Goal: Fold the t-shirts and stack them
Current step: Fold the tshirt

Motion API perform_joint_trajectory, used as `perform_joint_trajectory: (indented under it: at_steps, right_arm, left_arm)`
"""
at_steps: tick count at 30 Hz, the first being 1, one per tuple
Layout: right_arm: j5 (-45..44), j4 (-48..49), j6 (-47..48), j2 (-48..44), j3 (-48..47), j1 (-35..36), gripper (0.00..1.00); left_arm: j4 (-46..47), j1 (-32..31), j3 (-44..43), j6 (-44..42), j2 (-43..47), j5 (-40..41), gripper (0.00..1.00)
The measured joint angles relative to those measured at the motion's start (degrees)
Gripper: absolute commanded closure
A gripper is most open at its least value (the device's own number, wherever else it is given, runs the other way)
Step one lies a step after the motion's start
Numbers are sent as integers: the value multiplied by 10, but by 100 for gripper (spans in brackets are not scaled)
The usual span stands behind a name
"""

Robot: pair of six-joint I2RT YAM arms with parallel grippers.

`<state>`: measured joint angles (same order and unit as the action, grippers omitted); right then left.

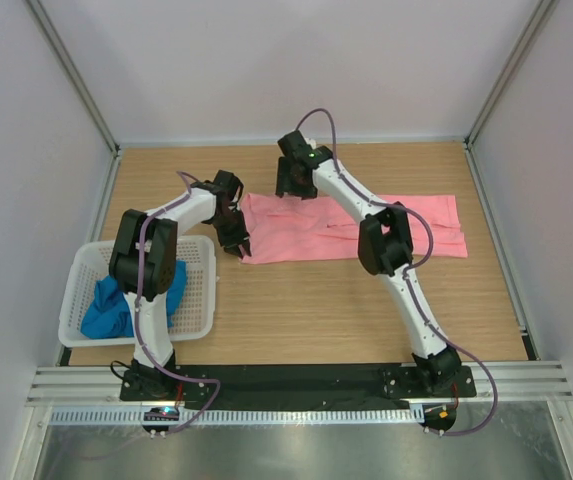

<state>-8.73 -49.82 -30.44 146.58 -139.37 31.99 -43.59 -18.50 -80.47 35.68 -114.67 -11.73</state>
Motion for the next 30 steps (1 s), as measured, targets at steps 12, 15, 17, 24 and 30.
perform_joint_trajectory:
  at_steps: [12, 15, 17, 24, 30]
  right_arm:
    - [-1, -70, 37, -178, 152, -103, 30]
    - [1, -68, 38, -255, 273, -164, 32]
    - [-2, -67, 39, -304, 348, -217, 34]
    - [-30, -61, 38, -409, 514, -383, 39]
    - [-28, -39, 38, -422, 568, -439, 37]
  left_arm:
    - [-36, 0, -19, -27, 49, 62, 67]
    - [-41, -6, -36, -32, 80, 72, 66]
    - [-38, -14, -44, -32, 94, 75, 64]
    - [1, -52, -48, -22, 69, 43, 65]
    - [14, -57, -48, -28, -5, 42, 65]
